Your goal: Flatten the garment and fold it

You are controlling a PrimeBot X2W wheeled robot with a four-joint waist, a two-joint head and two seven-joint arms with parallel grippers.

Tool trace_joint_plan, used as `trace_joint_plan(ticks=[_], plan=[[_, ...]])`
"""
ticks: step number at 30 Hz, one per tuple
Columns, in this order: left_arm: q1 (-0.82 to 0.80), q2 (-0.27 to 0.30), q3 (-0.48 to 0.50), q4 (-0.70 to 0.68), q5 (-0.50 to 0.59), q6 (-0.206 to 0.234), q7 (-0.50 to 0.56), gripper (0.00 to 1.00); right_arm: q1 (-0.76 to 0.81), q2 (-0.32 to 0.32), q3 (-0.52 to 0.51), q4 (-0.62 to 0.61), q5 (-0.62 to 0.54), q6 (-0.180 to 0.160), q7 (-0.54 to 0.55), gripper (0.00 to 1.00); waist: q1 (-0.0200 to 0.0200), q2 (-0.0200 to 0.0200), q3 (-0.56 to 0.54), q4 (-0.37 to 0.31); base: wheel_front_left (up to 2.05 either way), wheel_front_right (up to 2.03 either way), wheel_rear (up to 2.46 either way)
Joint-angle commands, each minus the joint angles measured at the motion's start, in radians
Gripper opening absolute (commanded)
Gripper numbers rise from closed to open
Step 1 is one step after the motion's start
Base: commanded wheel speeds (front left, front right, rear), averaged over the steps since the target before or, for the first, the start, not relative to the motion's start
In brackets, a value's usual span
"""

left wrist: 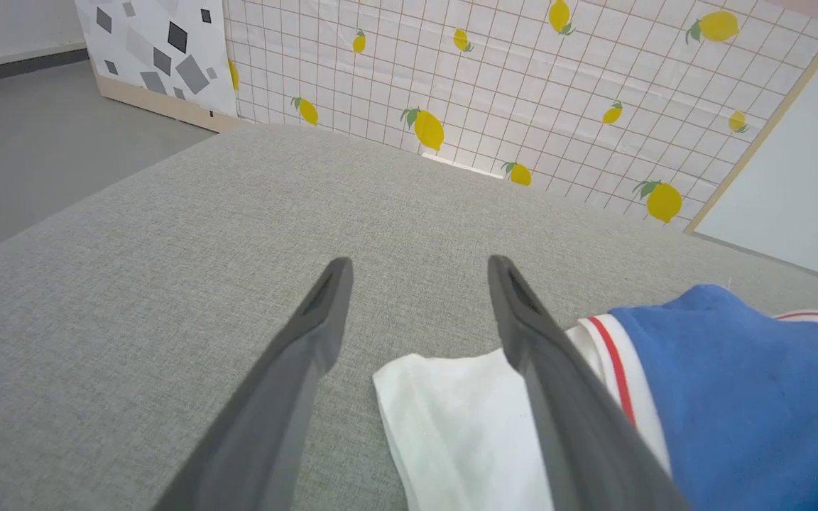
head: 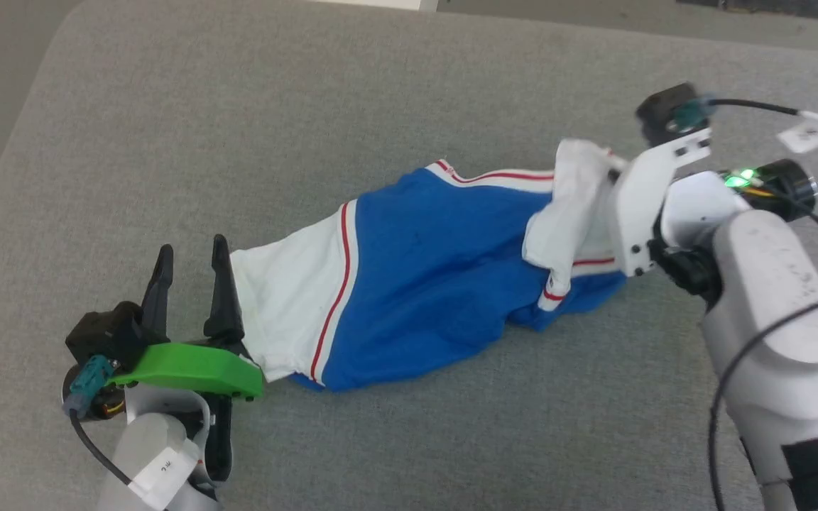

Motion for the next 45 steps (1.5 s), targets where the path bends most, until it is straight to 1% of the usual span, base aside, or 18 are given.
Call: trace_joint_plan(ticks=[1,3,6,9,13,14,15,16,18,22,26,28,29,34,38,41,42,45], plan=[[0.004,-0.009,0.003,0.002,0.008,-0.007,-0.007,1.00,0.029,-0.013,-0.007,-0.034,0.024,-0.002,-0.026,0.00,-0.0001,0.0000,-0.036,-0.026,0.00,0.00,0.00],[0.011,-0.012,0.006,0.005,0.006,-0.007,-0.007,1.00,0.080,-0.031,-0.022,-0.103,0.057,-0.002,-0.061,0.00,-0.0001,0.0000,-0.057,-0.039,0.00,0.00,0.00],[0.027,-0.016,0.008,0.019,0.004,-0.007,-0.008,1.00,0.247,-0.075,-0.086,-0.265,0.111,-0.002,-0.091,0.00,-0.0001,0.0000,-0.095,-0.061,0.00,0.00,0.00],[0.036,-0.019,0.003,0.031,0.002,-0.006,-0.008,1.00,0.429,-0.096,-0.151,-0.377,0.129,-0.002,-0.061,0.00,-0.0001,0.0000,-0.111,-0.069,0.00,0.00,0.00],[0.046,-0.022,-0.004,0.043,-0.005,-0.004,-0.008,1.00,0.632,-0.079,-0.197,-0.468,0.160,-0.002,0.016,0.00,-0.0001,0.0000,-0.120,-0.079,0.00,0.00,0.00],[0.048,-0.022,-0.006,0.046,-0.007,-0.004,-0.008,1.00,0.662,-0.072,-0.201,-0.480,0.168,-0.002,0.031,0.10,-0.0001,0.0000,-0.122,-0.081,0.00,0.00,0.00],[0.051,-0.023,-0.007,0.050,-0.009,-0.003,-0.007,1.00,0.689,-0.061,-0.206,-0.496,0.179,-0.002,0.042,0.96,-0.0001,0.0000,-0.124,-0.084,0.00,0.00,0.00],[0.053,-0.023,-0.007,0.054,-0.011,-0.003,-0.007,1.00,0.702,-0.055,-0.209,-0.507,0.188,-0.002,0.046,1.00,-0.0001,0.0000,-0.127,-0.086,0.00,0.00,0.00],[0.055,-0.022,-0.009,0.061,-0.013,-0.003,-0.004,1.00,0.713,-0.036,-0.237,-0.532,0.203,-0.002,0.032,1.00,-0.0001,0.0000,-0.132,-0.088,0.00,0.00,0.00],[0.053,-0.020,-0.011,0.058,-0.022,-0.004,0.008,1.00,0.692,0.030,-0.365,-0.587,0.232,-0.002,-0.055,1.00,-0.0001,0.0000,-0.148,-0.097,0.00,0.00,0.00],[-0.003,-0.010,-0.047,0.033,-0.016,-0.019,0.078,1.00,0.667,0.063,-0.475,-0.622,0.220,-0.002,-0.121,1.00,-0.0001,0.0000,-0.150,-0.117,0.00,0.00,0.00],[-0.053,-0.004,-0.085,0.026,-0.005,-0.032,0.147,1.00,0.661,0.068,-0.503,-0.627,0.212,-0.002,-0.131,1.00,-0.0001,0.0000,-0.144,-0.133,0.00,0.00,0.00],[-0.140,-0.001,-0.153,0.049,0.016,-0.042,0.300,1.00,0.655,0.071,-0.515,-0.617,0.214,-0.002,-0.139,1.00,-0.0001,0.0000,-0.130,-0.159,0.00,0.00,0.00],[-0.273,0.033,-0.225,0.193,0.076,-0.009,0.600,1.00,0.653,0.071,-0.483,-0.588,0.249,-0.002,-0.156,1.00,-0.0001,0.0000,-0.099,-0.209,0.00,0.00,0.00],[-0.369,0.080,-0.252,0.324,0.128,0.013,0.738,1.00,0.645,0.072,-0.445,-0.575,0.264,-0.002,-0.172,1.00,-0.0001,0.0000,-0.067,-0.256,0.00,0.00,0.00],[-0.392,0.088,-0.266,0.400,0.121,-0.007,0.826,1.00,0.640,0.072,-0.437,-0.570,0.268,-0.002,-0.182,1.00,-0.0001,0.0000,-0.053,-0.271,0.00,0.00,0.00],[-0.396,0.089,-0.267,0.414,0.116,-0.013,0.842,0.00,0.639,0.072,-0.435,-0.569,0.267,-0.002,-0.184,1.00,-0.0001,0.0000,-0.051,-0.272,0.00,0.00,0.00],[-0.411,0.084,-0.240,0.419,0.087,-0.006,0.813,0.00,0.639,0.072,-0.440,-0.568,0.265,-0.002,-0.194,1.00,-0.0001,0.0000,-0.044,-0.266,0.00,0.00,0.00]])
